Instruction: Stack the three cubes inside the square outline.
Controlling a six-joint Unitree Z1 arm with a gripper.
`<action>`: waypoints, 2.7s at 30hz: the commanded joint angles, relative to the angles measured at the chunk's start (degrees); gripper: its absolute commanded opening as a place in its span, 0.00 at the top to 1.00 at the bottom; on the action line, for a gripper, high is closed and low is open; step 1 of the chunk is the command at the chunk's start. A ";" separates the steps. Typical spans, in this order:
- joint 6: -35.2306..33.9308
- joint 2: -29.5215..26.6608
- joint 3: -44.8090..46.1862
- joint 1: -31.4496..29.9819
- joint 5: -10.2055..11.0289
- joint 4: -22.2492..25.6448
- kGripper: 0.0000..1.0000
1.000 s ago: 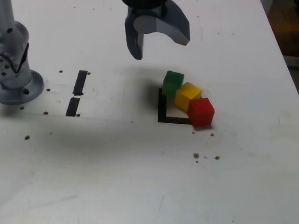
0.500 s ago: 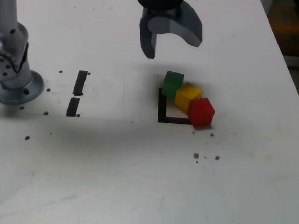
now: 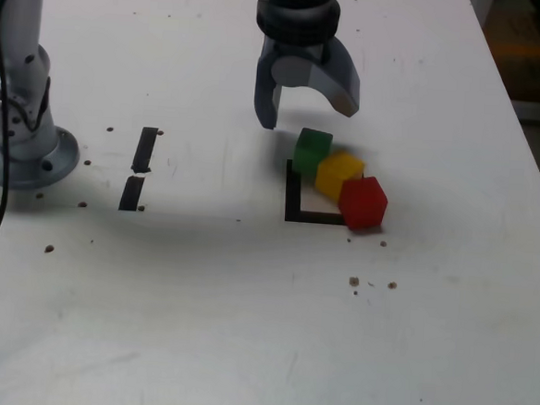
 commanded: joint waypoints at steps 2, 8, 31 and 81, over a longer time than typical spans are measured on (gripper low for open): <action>0.41 0.90 -0.35 0.33 -0.47 -0.14 0.10; 0.73 2.19 -0.51 0.64 -1.26 -0.21 0.12; 0.79 4.06 -0.30 0.13 -2.79 -1.61 0.23; 0.88 -2.36 0.50 11.73 -1.25 1.01 0.75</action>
